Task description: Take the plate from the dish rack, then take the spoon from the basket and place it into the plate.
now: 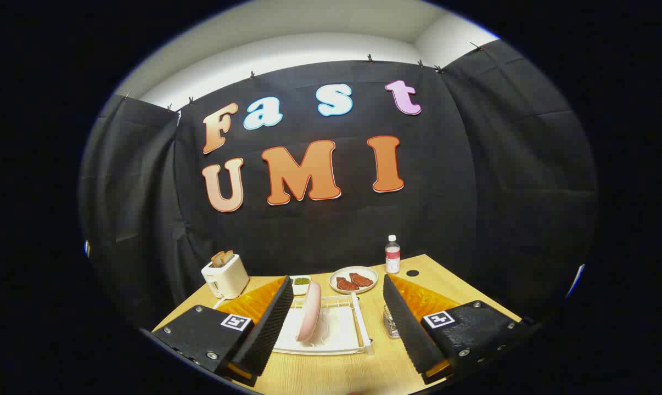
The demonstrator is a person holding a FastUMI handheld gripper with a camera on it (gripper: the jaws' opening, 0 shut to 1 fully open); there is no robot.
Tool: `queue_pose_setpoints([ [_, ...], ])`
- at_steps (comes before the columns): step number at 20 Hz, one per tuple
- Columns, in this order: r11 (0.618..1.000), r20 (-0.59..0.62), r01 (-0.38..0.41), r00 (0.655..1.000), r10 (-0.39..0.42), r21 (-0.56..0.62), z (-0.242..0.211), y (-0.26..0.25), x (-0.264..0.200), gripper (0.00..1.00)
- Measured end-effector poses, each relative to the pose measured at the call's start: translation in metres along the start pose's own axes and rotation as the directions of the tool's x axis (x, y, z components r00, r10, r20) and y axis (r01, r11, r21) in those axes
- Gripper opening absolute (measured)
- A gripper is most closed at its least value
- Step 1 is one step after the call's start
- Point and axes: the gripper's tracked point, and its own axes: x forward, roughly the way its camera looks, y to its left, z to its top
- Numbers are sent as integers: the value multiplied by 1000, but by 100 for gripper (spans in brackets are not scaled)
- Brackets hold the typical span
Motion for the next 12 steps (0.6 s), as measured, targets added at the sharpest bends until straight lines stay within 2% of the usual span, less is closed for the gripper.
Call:
queue_pose_setpoints([
  [12,1000,-11,30,999,-30,-7,0,-2,-5,98],
])
